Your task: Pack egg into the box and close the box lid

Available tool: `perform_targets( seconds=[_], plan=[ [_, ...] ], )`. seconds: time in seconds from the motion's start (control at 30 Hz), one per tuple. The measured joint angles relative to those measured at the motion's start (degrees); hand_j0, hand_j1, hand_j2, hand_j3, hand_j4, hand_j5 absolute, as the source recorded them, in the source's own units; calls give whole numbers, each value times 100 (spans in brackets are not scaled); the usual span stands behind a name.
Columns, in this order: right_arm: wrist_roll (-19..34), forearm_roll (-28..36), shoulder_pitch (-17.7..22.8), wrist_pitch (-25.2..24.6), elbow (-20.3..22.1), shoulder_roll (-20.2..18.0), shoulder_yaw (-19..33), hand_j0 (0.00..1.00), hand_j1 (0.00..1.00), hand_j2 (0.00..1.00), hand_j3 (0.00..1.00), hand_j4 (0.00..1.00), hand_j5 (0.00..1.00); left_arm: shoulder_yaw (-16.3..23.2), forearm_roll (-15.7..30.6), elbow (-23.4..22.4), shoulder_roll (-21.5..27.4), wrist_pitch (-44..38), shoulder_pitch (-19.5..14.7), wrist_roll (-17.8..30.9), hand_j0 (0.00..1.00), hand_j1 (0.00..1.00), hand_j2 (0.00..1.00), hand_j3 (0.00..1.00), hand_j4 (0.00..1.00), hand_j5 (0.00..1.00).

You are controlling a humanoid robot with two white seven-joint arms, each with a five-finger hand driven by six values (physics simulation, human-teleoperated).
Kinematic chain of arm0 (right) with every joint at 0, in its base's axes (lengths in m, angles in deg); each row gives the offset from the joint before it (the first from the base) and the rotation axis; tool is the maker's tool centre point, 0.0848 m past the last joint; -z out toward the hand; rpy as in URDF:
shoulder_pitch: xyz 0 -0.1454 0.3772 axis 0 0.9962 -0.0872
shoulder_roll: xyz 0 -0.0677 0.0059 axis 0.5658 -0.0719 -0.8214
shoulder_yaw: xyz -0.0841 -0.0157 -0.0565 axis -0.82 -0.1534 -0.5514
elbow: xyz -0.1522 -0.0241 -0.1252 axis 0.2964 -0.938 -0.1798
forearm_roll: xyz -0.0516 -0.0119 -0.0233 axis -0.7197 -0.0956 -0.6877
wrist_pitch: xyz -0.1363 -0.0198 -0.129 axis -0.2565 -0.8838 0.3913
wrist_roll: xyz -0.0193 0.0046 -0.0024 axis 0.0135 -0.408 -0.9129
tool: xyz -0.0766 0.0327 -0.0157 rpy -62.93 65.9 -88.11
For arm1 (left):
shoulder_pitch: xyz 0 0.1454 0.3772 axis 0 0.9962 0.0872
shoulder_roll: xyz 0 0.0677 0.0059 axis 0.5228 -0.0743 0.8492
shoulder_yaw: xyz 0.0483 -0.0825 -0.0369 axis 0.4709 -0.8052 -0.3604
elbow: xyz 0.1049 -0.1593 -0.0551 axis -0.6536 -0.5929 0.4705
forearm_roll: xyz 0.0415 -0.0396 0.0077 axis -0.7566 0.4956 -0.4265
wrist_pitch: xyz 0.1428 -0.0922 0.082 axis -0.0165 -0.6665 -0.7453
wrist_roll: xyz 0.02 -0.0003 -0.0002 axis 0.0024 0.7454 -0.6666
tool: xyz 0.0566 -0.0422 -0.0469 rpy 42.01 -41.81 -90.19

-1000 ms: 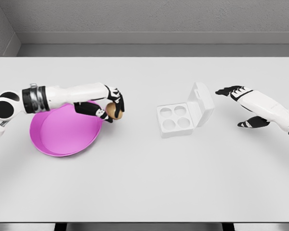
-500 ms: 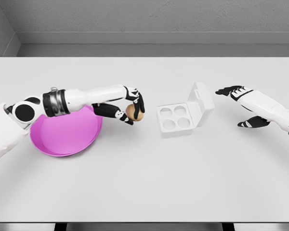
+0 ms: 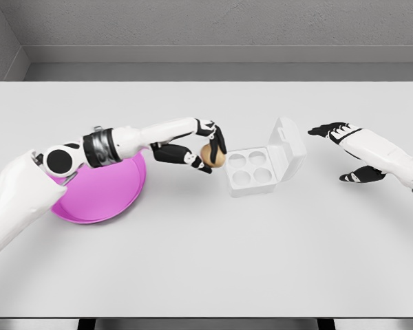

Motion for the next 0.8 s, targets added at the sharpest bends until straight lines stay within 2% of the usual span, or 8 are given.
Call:
perform_targets(
  seconds=[0.3, 0.8],
  plan=[
    [0, 0, 0, 2, 0, 0, -2, 100, 100, 100, 100, 100, 100, -46, 64, -295, -378, -1, 18, -2, 28, 28, 28, 28, 28, 28],
    [0, 0, 0, 2, 0, 0, -4, 100, 100, 100, 100, 100, 100, -67, 107, -376, -711, -1, 9, 3, 29, 29, 29, 29, 29, 29]
  ],
)
